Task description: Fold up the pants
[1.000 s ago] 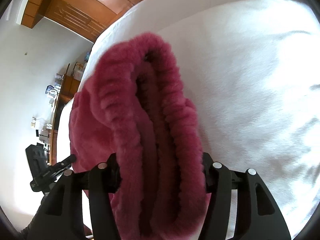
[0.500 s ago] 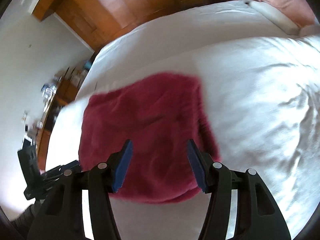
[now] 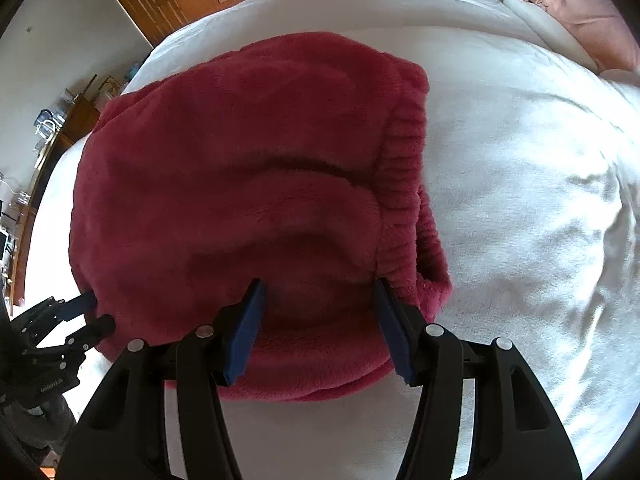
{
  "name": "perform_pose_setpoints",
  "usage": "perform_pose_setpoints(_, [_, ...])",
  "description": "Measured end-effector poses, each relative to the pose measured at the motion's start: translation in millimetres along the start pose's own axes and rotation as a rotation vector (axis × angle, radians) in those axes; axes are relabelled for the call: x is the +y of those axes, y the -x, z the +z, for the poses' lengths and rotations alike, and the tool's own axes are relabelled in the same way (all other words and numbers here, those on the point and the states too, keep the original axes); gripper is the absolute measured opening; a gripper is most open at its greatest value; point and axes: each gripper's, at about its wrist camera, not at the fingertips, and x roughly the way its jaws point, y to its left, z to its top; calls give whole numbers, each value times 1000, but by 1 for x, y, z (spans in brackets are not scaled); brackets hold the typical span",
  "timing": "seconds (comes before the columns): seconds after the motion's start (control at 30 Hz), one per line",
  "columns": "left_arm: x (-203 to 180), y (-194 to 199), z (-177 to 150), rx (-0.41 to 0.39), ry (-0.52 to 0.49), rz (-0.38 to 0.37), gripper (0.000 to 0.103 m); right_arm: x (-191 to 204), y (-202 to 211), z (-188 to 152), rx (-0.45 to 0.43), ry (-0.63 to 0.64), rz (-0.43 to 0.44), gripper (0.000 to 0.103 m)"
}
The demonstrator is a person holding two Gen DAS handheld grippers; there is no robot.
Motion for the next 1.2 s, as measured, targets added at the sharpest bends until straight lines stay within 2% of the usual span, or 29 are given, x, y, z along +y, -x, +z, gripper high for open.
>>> perform_pose_setpoints(0.07, [-6,1,0,7,1,10,64,2,2,-2,-1,4,-7,58])
perform_pose_setpoints(0.13, [-13,1,1,23,3,23,74,7,7,-2,-13,14,-12,58])
perform_pose_setpoints(0.33, [-31,16,8,1,15,58,75,-2,56,-23,-84,10,8,58])
perform_pose_setpoints(0.43, [-46,31,16,-37,2,81,80,-7,78,-36,-110,-19,23,58])
perform_pose_setpoints(0.47, [-48,36,17,-49,-4,88,81,-19,92,-43,-117,-29,27,58])
perform_pose_setpoints(0.53, [-57,49,21,-84,-21,104,88,-21,103,-48,-133,-44,34,64])
perform_pose_setpoints(0.7, [-77,81,30,-168,-65,135,95,-13,143,-58,-199,-49,58,73])
perform_pose_setpoints(1.2, [-94,166,48,-370,-47,172,98,25,229,-65,-376,-14,3,97])
